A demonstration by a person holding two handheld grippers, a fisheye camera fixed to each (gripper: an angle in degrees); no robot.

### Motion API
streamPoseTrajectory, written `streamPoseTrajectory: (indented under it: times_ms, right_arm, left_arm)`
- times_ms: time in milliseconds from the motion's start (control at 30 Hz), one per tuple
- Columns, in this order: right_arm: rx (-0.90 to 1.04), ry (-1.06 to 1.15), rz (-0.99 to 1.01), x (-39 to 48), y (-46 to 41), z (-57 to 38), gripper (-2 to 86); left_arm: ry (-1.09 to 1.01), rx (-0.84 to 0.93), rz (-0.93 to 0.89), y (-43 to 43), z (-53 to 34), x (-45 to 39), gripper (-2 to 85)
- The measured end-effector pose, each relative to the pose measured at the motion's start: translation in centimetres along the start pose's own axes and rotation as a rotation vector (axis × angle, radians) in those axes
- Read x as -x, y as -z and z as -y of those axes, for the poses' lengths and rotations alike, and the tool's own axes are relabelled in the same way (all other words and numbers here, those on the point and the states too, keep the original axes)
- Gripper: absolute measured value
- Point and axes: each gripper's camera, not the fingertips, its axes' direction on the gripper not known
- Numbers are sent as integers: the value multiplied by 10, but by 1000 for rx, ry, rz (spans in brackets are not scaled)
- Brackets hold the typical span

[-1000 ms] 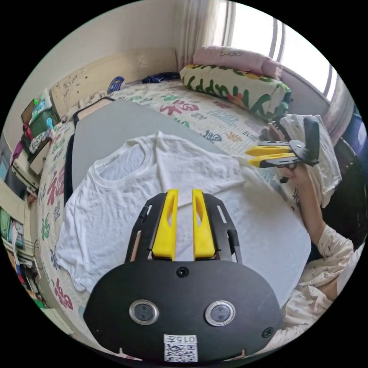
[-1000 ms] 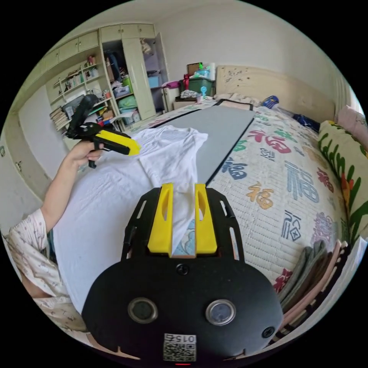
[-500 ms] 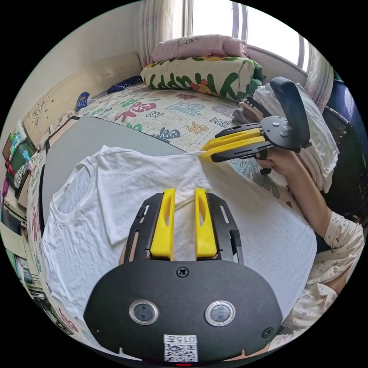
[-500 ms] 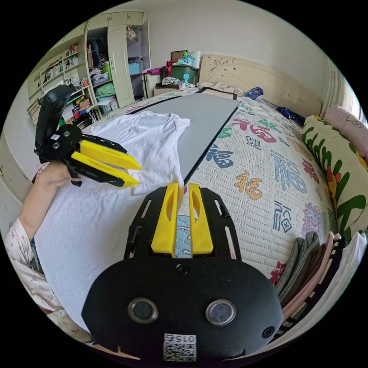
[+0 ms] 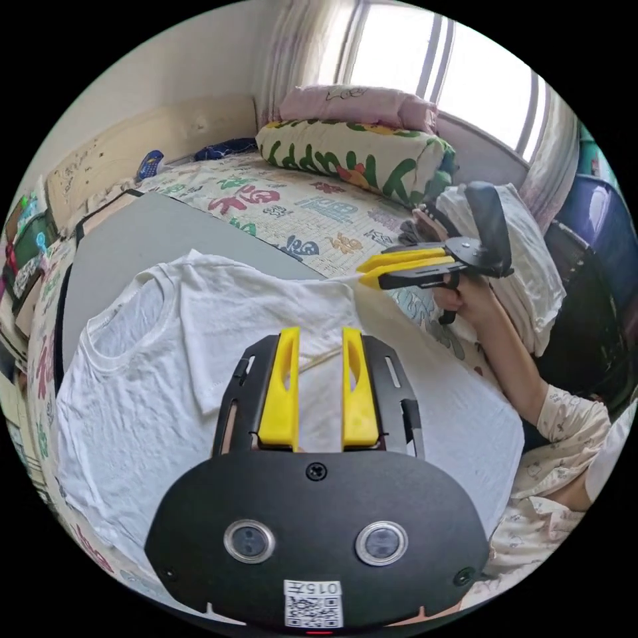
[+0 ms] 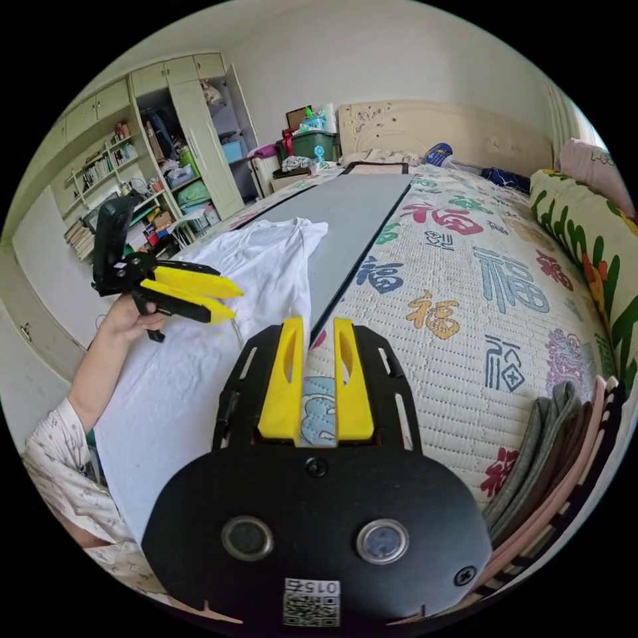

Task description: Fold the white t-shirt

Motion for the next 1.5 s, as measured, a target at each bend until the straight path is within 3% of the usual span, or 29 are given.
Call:
streamPoseTrajectory:
  times_ms: [200, 367, 633, 933, 1167, 1500]
  right_arm:
    - [-29, 32, -61, -2, 25, -9, 104]
    - [9, 254, 170, 27, 33, -22, 87]
    - [177, 376, 19, 48, -17, -49, 82]
    - [163, 388, -45, 15, -25, -82, 41]
    - [148, 404, -52, -16, -31, -110, 23]
    - [161, 446, -67, -62, -47, -150, 14]
  left_arm:
    - [195, -38, 166, 23, -3, 28, 99]
    - [240, 99, 93, 5, 4, 37, 115]
    - [208, 145, 164, -2, 26, 5, 90]
    - [143, 188, 189, 5, 53, -39, 71]
    - [78, 197, 242, 26, 71, -73, 6]
    - [68, 208, 240, 68, 98, -101, -3]
